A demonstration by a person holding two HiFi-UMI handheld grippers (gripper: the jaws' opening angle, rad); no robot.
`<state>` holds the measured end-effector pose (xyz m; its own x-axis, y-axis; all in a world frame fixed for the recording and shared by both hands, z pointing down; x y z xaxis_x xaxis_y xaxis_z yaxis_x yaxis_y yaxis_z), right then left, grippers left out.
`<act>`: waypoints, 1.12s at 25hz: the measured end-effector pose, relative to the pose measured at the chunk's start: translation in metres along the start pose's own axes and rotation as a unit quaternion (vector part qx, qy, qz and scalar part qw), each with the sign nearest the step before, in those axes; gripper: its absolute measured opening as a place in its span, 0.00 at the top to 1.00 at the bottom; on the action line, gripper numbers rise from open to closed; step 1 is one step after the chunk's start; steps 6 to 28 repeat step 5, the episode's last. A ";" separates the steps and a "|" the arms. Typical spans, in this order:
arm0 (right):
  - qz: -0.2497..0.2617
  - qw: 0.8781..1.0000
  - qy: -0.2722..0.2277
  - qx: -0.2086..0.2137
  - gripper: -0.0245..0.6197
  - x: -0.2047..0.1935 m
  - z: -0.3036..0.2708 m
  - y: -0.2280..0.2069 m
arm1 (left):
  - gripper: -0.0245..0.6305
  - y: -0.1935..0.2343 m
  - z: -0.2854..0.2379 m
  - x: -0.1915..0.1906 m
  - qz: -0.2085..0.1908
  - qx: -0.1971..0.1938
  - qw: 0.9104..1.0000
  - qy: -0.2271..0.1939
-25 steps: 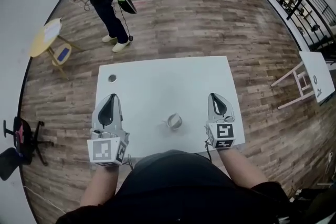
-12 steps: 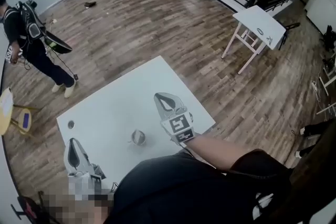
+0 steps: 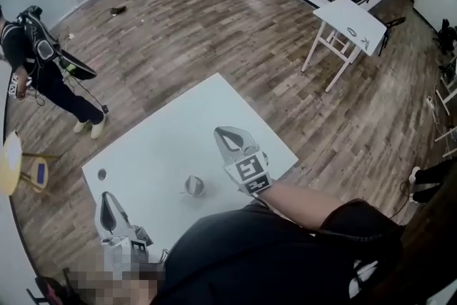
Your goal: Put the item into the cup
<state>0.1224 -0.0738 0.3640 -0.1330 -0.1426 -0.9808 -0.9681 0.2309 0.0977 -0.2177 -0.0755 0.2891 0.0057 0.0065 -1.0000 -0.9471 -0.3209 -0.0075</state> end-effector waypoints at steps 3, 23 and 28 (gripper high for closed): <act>0.002 1.000 0.000 -0.004 0.96 -0.001 0.005 -0.002 | 0.95 -0.004 -0.001 -0.002 0.004 -0.005 1.000 0.000; 0.002 1.000 0.001 -0.005 0.96 -0.002 0.007 -0.002 | 0.95 -0.007 -0.001 -0.003 0.006 -0.007 1.000 -0.001; 0.002 1.000 0.001 -0.005 0.96 -0.002 0.007 -0.002 | 0.95 -0.007 -0.001 -0.003 0.006 -0.007 1.000 -0.001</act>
Point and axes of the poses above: the fingertips, and each gripper's own axes: z backward along the fingers, y to its left, x out of its top, the point moved 2 cm from there along z, backward along the fingers, and after that the axes turned 5 degrees about x, right-handed, at the moved point
